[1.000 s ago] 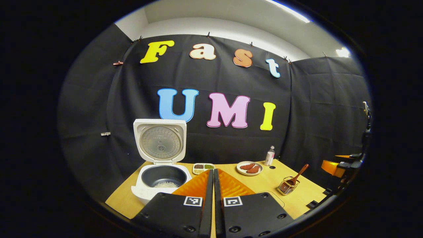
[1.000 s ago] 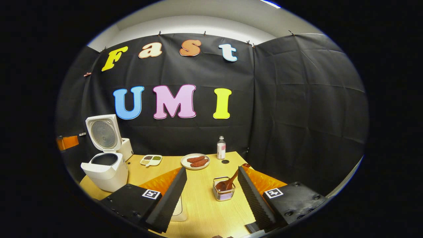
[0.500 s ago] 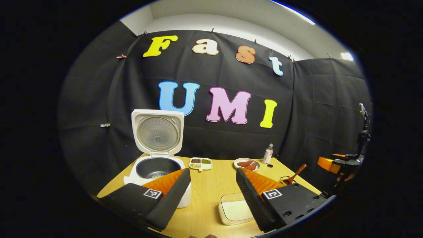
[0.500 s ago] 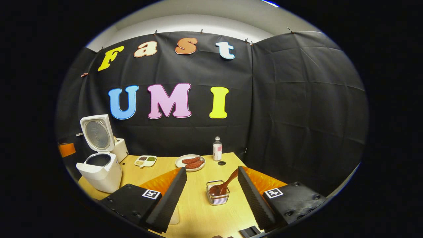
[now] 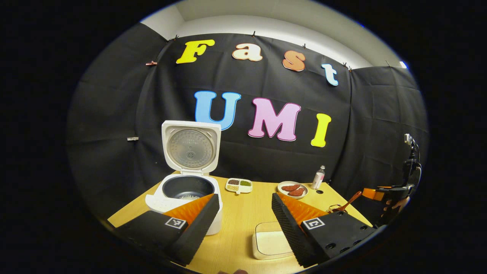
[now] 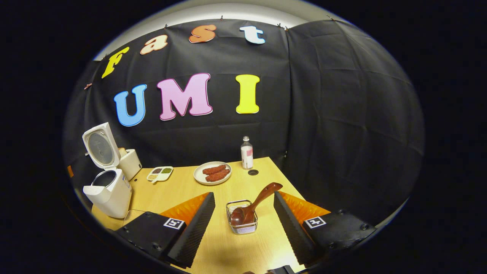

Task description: Close the left gripper, press the button to open the rice cooker; take a wooden spoon from the chopstick holder with the right hand, scoop a spoonful of rice and pour it into the rice cooker, then put the wooden spoon back into the chopstick holder.

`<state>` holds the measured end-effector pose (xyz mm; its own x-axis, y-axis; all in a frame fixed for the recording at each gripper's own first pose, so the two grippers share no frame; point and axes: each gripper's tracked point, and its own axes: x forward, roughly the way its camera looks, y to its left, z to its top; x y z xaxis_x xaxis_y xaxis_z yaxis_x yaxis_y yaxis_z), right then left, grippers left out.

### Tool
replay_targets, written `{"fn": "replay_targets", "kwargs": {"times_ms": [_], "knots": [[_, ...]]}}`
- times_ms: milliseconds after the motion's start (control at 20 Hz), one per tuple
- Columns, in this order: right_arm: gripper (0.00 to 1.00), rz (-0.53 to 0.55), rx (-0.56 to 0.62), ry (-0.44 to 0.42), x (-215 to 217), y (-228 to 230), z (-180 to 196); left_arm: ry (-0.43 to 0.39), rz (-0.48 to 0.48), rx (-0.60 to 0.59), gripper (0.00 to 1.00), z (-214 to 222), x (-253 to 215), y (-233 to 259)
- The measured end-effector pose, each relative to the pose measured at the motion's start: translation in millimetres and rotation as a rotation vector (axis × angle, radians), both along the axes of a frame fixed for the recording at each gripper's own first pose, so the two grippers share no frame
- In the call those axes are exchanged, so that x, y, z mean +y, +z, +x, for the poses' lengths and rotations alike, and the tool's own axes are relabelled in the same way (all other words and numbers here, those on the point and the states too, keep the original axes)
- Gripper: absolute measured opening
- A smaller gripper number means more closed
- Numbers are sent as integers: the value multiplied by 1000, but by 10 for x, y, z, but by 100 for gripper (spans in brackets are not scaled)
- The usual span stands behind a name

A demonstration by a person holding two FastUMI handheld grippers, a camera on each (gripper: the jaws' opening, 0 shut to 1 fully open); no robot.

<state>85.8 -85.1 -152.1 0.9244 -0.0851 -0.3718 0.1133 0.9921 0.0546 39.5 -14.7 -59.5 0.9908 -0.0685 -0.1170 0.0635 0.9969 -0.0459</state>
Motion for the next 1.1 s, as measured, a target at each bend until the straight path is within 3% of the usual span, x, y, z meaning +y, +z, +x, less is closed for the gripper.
{"fn": "replay_targets", "kwargs": {"times_ms": [500,950,1100], "knots": [[98,136,200,-5,-296,-1055,546,150,-62,88,95,-95,-126,-235],[99,248,208,-56,-368,-1344,991,253,-180,126,95,-232,-84,-476],[89,272,217,-59,-383,-1409,1060,286,-198,160,95,-318,-45,-644]]}}
